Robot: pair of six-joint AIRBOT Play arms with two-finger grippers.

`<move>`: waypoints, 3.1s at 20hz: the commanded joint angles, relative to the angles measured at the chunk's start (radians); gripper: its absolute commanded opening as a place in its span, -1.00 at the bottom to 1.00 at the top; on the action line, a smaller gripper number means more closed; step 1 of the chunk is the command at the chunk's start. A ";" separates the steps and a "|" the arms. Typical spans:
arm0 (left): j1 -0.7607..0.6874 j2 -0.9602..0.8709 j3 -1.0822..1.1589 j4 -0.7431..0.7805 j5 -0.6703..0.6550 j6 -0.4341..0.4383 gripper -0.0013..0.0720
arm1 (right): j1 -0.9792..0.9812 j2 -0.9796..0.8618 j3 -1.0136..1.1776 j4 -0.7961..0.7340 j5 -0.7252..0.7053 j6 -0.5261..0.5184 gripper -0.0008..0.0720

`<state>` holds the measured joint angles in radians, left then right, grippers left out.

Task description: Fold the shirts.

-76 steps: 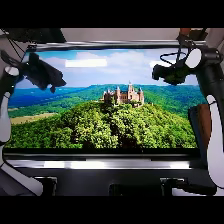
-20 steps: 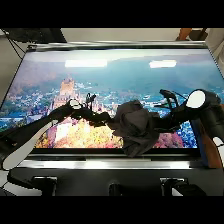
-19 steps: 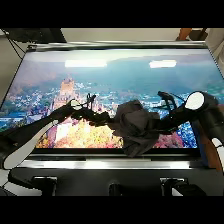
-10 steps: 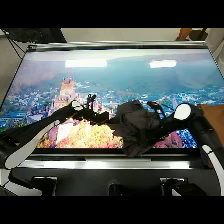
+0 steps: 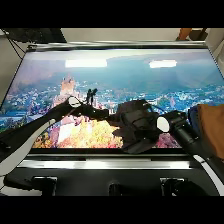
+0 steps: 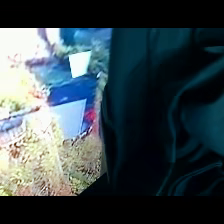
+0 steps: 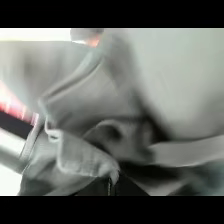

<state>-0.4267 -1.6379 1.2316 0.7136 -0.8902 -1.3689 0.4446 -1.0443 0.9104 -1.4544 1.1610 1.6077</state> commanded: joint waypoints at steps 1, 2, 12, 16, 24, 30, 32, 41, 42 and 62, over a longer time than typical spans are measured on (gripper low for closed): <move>0.029 0.158 0.095 0.167 0.040 0.041 -0.89 | 0.013 0.127 0.105 -0.332 -0.129 0.179 -0.86; 0.054 0.232 0.145 0.208 0.043 0.023 -0.89 | 0.013 0.174 0.170 -0.475 -0.144 0.249 -0.86; 0.349 0.845 0.539 0.304 0.167 -0.031 -0.89 | 0.013 0.444 0.705 -0.938 -0.137 0.453 -0.86; 0.349 0.912 0.539 0.548 0.086 -0.194 -0.89 | 0.013 0.442 0.705 -0.952 -0.054 0.446 -0.86; 0.349 0.951 0.539 0.761 -0.227 -0.240 -0.89 | 0.013 0.455 0.705 -0.996 0.117 0.425 -0.86; 0.348 0.981 0.538 0.764 -0.262 -0.241 -0.89 | 0.013 0.491 0.705 -0.983 0.243 0.404 -0.86; 0.348 0.971 0.538 0.764 -0.287 -0.249 -0.89 | 0.013 0.482 0.704 -0.972 0.248 0.403 -0.86; 0.349 0.658 0.397 0.765 -0.366 -0.200 -0.89 | -0.035 0.051 0.702 -0.948 0.120 0.441 -0.87; 0.349 0.594 0.385 0.765 -0.366 -0.193 -0.89 | -0.092 -0.023 0.703 -0.887 0.070 0.483 -0.87; 0.371 -0.078 0.383 0.614 -0.385 -0.130 -0.89 | -0.464 -0.489 0.702 0.271 0.306 0.048 0.73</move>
<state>-0.0559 -1.7046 1.6138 1.3319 -1.2697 -1.5105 -0.0204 -1.5768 1.6131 -1.2449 1.2552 1.7718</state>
